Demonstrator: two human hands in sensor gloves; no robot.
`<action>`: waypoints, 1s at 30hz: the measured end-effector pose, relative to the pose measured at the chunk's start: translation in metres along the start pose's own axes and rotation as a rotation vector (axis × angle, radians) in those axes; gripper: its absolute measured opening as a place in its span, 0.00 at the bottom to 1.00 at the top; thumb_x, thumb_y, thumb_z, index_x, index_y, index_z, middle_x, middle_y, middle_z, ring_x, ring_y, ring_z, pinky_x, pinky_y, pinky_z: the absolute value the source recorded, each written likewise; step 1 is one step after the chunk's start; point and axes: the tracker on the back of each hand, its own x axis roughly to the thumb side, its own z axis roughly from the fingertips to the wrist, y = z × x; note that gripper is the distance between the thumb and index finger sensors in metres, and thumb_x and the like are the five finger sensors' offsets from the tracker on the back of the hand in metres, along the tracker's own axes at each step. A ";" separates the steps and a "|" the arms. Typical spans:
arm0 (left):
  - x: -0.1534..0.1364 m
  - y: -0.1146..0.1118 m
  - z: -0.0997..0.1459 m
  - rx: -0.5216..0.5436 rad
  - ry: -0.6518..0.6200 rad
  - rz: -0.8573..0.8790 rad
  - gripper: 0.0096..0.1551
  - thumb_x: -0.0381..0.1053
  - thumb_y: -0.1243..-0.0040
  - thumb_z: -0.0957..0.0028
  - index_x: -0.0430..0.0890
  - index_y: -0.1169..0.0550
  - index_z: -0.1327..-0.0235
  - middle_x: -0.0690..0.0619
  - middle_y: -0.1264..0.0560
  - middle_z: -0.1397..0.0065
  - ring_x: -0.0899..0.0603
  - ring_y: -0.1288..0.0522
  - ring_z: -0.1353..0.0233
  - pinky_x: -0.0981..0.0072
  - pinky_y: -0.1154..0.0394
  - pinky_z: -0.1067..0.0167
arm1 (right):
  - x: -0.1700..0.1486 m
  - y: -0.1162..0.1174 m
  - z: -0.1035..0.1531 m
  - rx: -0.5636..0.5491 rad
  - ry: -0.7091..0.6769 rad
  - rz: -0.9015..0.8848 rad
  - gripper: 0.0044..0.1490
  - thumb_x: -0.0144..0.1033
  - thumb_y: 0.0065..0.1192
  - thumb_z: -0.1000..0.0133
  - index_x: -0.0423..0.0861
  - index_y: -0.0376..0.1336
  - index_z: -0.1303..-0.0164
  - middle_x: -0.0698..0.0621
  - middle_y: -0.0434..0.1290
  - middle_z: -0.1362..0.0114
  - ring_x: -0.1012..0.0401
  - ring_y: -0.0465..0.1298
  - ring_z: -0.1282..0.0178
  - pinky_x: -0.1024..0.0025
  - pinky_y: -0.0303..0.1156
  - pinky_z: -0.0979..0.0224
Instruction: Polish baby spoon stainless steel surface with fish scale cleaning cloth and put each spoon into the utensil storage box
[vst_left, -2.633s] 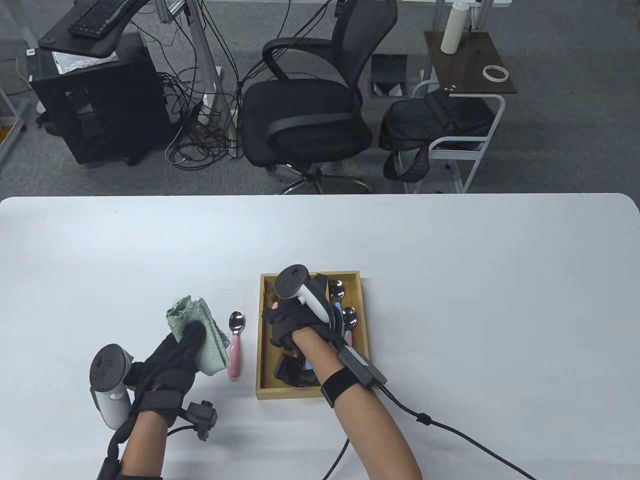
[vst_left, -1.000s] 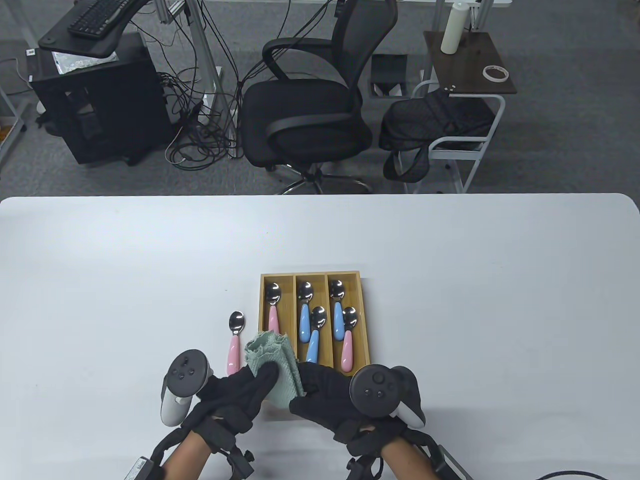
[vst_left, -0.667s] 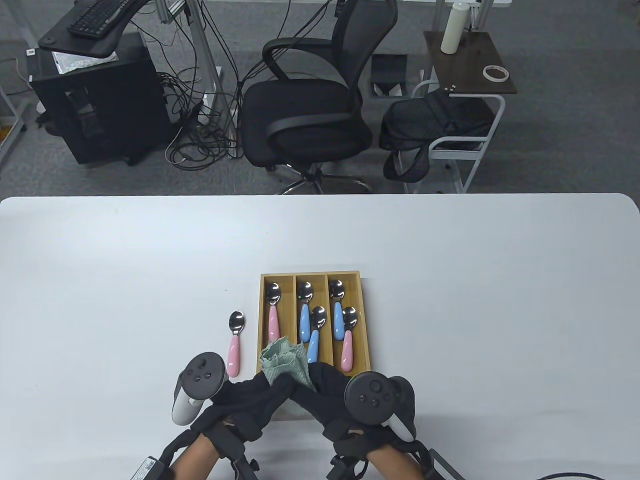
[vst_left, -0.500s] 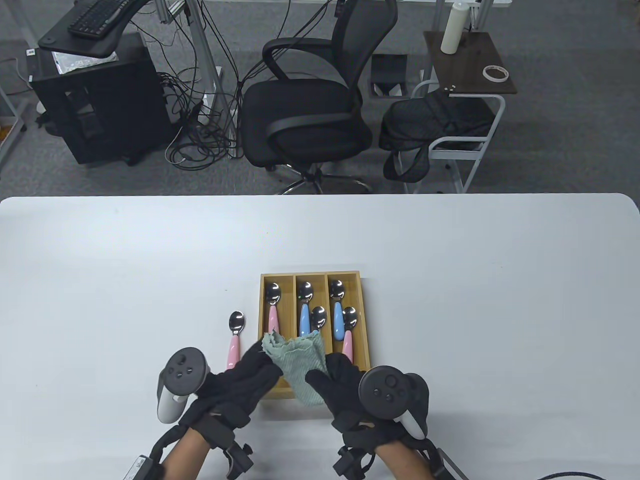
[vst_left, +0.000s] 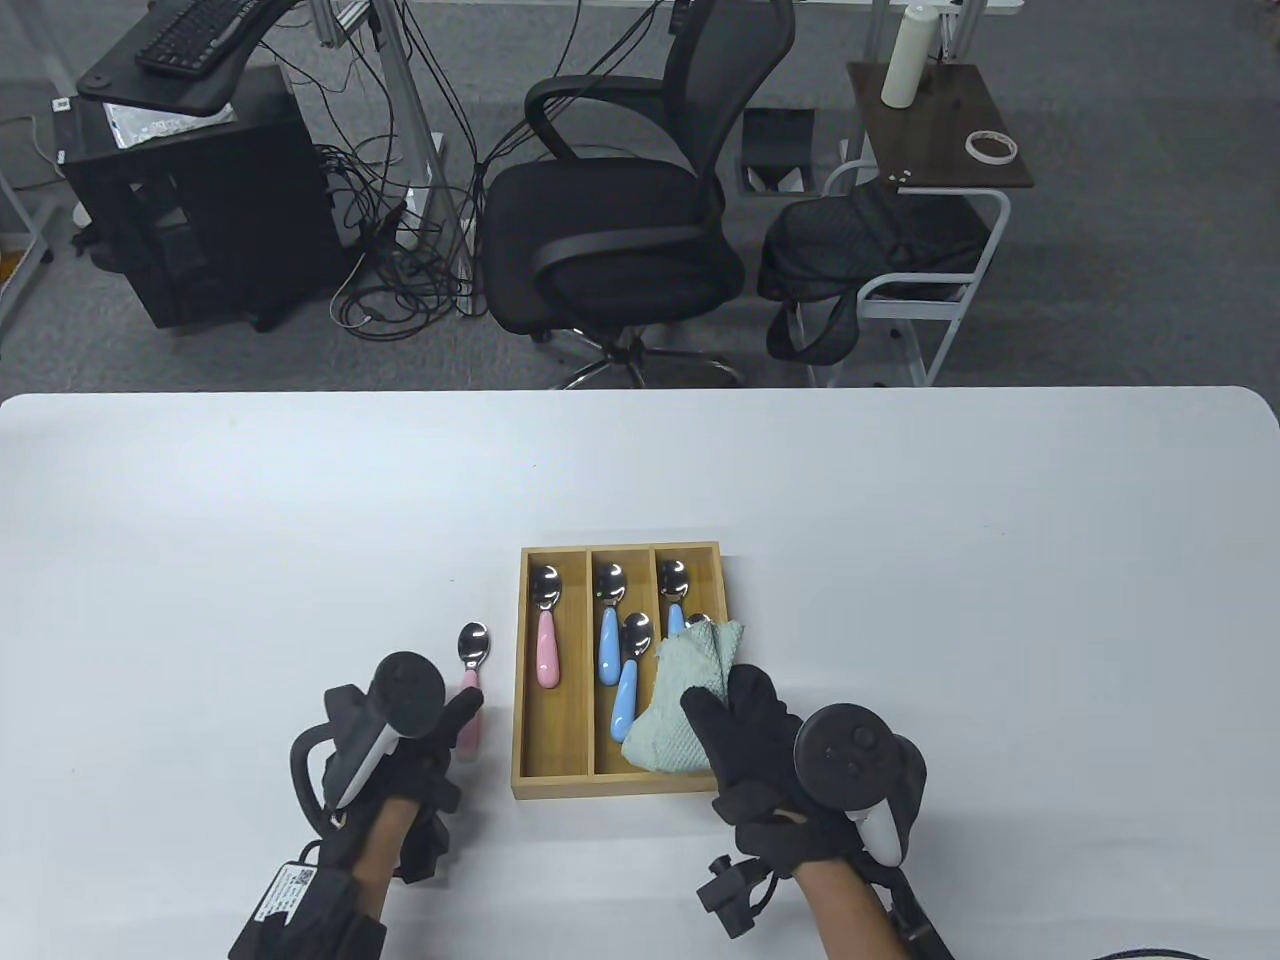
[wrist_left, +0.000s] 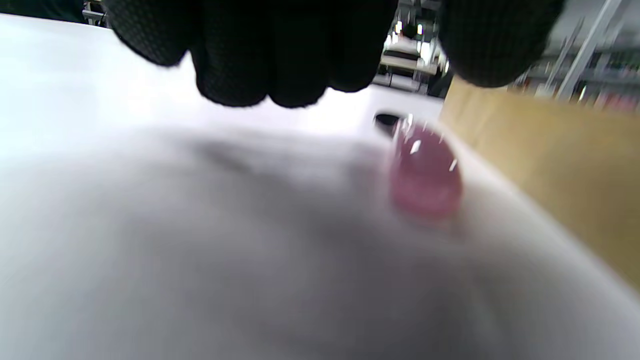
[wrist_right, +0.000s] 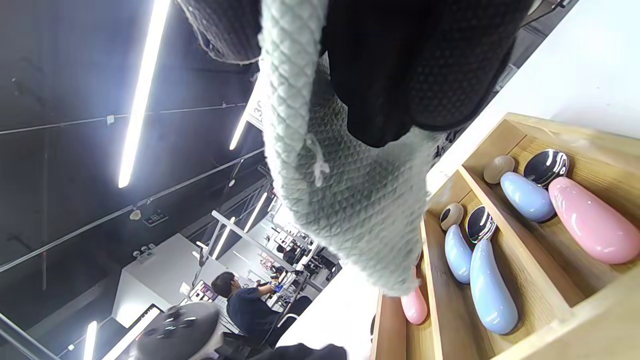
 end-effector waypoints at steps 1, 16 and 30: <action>0.003 -0.002 -0.001 -0.023 -0.001 -0.044 0.44 0.71 0.42 0.41 0.38 0.25 0.28 0.38 0.28 0.29 0.28 0.27 0.31 0.31 0.33 0.35 | 0.000 0.000 0.000 0.001 -0.001 -0.003 0.25 0.46 0.49 0.30 0.39 0.55 0.34 0.36 0.68 0.28 0.49 0.81 0.36 0.56 0.81 0.36; 0.007 0.000 -0.001 -0.077 -0.022 -0.080 0.30 0.60 0.40 0.35 0.38 0.21 0.34 0.39 0.27 0.29 0.29 0.29 0.30 0.31 0.34 0.34 | -0.015 -0.007 -0.003 0.073 0.089 -0.370 0.25 0.46 0.51 0.31 0.42 0.55 0.33 0.27 0.58 0.22 0.37 0.72 0.29 0.44 0.75 0.31; 0.049 0.030 0.080 -0.151 -0.696 0.815 0.29 0.60 0.50 0.32 0.43 0.27 0.28 0.48 0.19 0.38 0.39 0.19 0.37 0.39 0.26 0.36 | -0.019 0.015 -0.003 0.073 0.062 -0.476 0.23 0.53 0.49 0.31 0.51 0.56 0.32 0.28 0.50 0.18 0.31 0.64 0.24 0.39 0.70 0.27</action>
